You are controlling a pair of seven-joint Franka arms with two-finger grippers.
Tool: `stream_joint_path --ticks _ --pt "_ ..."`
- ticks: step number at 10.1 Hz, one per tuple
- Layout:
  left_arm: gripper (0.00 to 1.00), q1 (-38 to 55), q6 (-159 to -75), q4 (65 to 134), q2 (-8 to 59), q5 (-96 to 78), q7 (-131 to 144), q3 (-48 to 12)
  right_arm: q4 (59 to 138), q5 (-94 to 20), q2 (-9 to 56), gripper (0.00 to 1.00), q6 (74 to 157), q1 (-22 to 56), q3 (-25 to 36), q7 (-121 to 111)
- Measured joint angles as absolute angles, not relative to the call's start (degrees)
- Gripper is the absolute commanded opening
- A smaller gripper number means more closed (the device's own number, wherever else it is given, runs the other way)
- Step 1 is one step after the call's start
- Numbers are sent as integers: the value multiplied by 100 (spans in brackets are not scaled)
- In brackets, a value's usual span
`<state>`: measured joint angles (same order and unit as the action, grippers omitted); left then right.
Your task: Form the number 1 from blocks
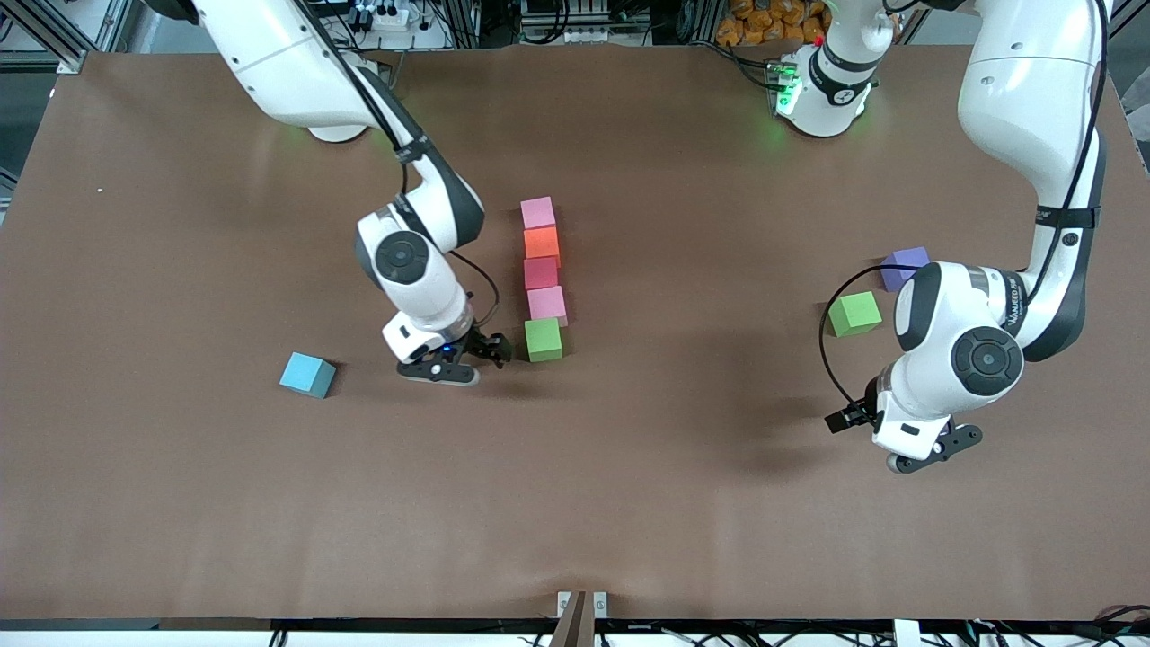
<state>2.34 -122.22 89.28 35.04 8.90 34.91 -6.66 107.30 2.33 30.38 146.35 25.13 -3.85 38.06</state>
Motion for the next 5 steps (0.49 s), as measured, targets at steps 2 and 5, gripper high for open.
stream_joint_path --ticks 2,5 --pt "100 234 -12249 8888 3495 890 3491 -667 10860 233 2779 100 14497 2404 -383 3744" --pt "100 238 -12227 8809 3211 889 3514 -740 10871 233 2241 100 14101 2108 -371 3699"
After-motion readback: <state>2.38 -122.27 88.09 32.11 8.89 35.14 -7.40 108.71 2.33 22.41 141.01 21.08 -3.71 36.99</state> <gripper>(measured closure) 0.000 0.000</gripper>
